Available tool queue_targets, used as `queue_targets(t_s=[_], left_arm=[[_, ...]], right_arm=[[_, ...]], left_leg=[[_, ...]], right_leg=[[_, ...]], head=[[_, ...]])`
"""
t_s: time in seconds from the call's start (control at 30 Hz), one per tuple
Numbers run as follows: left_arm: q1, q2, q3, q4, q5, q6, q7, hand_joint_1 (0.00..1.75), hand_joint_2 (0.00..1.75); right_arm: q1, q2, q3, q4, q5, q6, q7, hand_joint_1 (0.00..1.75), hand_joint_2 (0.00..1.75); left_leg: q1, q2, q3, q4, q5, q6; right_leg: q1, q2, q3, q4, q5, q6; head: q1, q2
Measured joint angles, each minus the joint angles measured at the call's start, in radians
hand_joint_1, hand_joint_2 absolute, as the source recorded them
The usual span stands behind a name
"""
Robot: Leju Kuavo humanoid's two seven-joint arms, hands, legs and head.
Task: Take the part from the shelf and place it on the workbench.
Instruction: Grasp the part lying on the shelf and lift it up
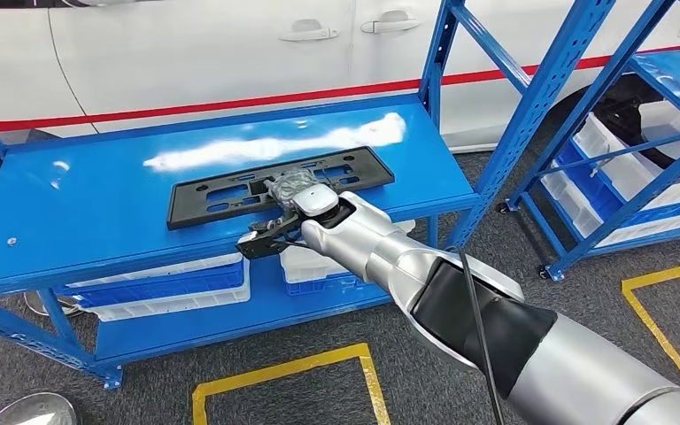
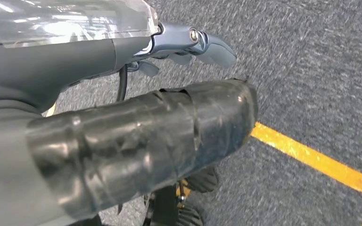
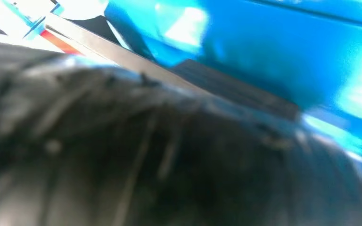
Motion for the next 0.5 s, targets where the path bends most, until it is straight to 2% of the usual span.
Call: queue_targets(t_s=[0.03,0.07,0.13,0.17,0.2,0.23,0.3,0.33,0.37,0.4,0.5], left_arm=[[0.000,0.000,0.000,0.000,0.000,-0.001,0.000,0.00,0.00],[0.000,0.001,0.000,0.000,0.000,-0.001,-0.001,0.00,0.00],[0.000,0.001,0.000,0.000,0.000,-0.002,-0.001,0.00,0.00],[0.000,0.001,0.000,0.000,0.000,-0.003,-0.001,0.00,0.00],[0.001,0.001,0.000,0.000,0.000,-0.003,-0.001,0.00,0.00],[0.001,0.002,0.000,0.000,0.000,-0.003,-0.001,0.00,0.00],[0.001,0.004,0.000,0.000,0.000,-0.003,-0.002,0.00,0.00],[0.001,0.005,0.000,0.000,-0.001,-0.003,-0.002,0.00,0.00],[0.000,0.006,0.000,0.000,-0.001,-0.004,-0.003,0.00,0.00],[0.000,0.006,0.000,0.000,-0.001,-0.004,-0.005,0.00,0.00],[0.001,0.006,0.000,0.000,-0.002,-0.007,-0.010,0.00,0.00]], right_arm=[[-0.001,-0.001,0.000,0.000,0.000,0.000,0.000,0.00,0.00],[-0.001,-0.001,0.000,0.000,-0.001,-0.001,0.001,0.00,0.00],[0.001,-0.001,0.000,0.000,-0.002,-0.001,0.000,0.00,0.00],[0.004,-0.001,0.000,0.000,-0.004,-0.001,-0.001,0.00,0.00],[0.008,-0.001,0.000,0.000,-0.004,-0.001,-0.002,0.00,0.00],[0.010,-0.001,0.000,0.000,-0.006,-0.001,-0.002,0.00,0.00],[0.010,-0.001,0.000,0.000,-0.008,-0.001,-0.002,0.00,0.00],[0.008,-0.001,0.000,0.000,-0.009,-0.001,-0.002,0.00,0.00],[0.007,-0.001,0.000,0.000,-0.010,-0.001,-0.002,0.00,0.00],[0.006,-0.002,0.000,0.000,-0.011,-0.001,-0.003,0.00,0.00],[0.006,-0.003,0.000,0.000,-0.011,-0.001,-0.003,0.00,0.00]], left_leg=[[-0.001,0.001,-0.008,0.021,-0.013,-0.004],[-0.002,0.001,-0.028,0.065,-0.037,-0.007],[-0.001,0.002,-0.091,0.191,-0.090,-0.011],[-0.001,0.002,-0.121,0.244,-0.105,-0.013],[-0.001,0.002,-0.137,0.265,-0.100,-0.014],[-0.001,0.002,-0.135,0.250,-0.078,-0.014],[-0.001,0.002,-0.084,0.130,-0.006,-0.012],[-0.003,0.002,-0.056,0.070,0.016,-0.010],[-0.004,0.001,-0.037,0.031,0.026,-0.006],[-0.006,0.000,-0.030,0.017,0.024,-0.002],[-0.006,-0.002,-0.027,0.012,0.024,0.011]], right_leg=[[-0.005,-0.001,0.008,-0.011,0.003,-0.002],[-0.009,-0.002,0.015,-0.019,0.006,-0.003],[-0.007,-0.002,0.018,-0.019,0.004,-0.004],[-0.007,-0.001,0.019,-0.015,0.001,-0.004],[-0.007,0.000,0.019,-0.011,-0.003,-0.005],[-0.007,0.001,0.019,-0.006,-0.007,-0.003],[-0.009,0.002,0.020,0.008,-0.019,0.003],[-0.008,0.003,0.018,0.017,-0.025,0.008],[-0.007,0.004,0.015,0.024,-0.030,0.013],[-0.005,0.004,0.012,0.028,-0.032,0.018],[-0.005,0.005,0.010,0.036,-0.041,0.028]], head=[[0.000,0.000],[0.000,0.000],[-0.001,0.000],[0.000,0.000],[-0.001,0.000],[-0.001,0.000],[0.000,0.000],[-0.001,0.000],[-0.001,0.000],[-0.001,0.000],[-0.001,0.000]])
